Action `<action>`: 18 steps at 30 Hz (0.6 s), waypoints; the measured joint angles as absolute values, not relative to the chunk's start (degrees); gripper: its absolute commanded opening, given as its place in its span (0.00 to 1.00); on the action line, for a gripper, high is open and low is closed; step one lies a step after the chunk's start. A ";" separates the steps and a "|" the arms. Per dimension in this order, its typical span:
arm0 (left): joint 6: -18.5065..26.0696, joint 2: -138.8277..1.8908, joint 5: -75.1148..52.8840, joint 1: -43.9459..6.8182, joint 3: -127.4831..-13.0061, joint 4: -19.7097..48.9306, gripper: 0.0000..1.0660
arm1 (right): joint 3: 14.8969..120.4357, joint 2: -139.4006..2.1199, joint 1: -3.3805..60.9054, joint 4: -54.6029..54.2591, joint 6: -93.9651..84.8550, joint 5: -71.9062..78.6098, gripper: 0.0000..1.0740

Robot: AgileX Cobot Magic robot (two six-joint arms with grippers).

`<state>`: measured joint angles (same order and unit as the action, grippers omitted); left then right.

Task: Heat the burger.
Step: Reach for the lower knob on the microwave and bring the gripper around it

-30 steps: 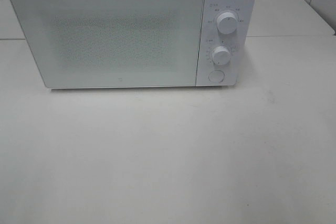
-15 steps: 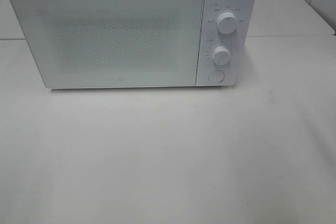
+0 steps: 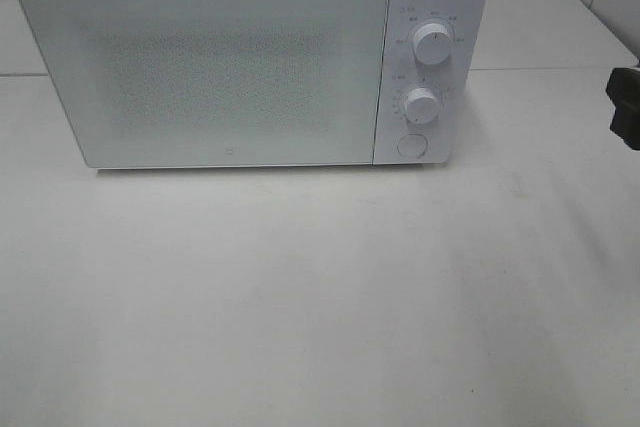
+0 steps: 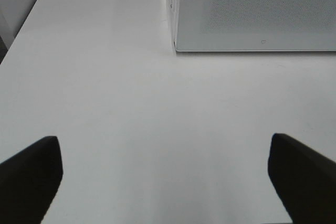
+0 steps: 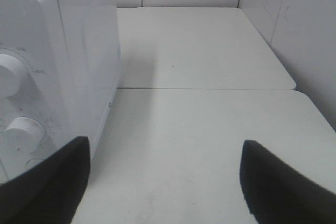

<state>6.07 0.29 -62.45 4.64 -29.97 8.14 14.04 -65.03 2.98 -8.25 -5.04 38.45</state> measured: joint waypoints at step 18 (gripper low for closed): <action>6.07 0.29 -62.45 4.64 -29.97 8.14 0.94 | 8.25 -84.63 17.65 -26.01 -12.32 66.98 0.71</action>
<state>6.07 0.29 -62.45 4.64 -29.97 8.14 8.25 -84.63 17.65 -26.01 -12.32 66.98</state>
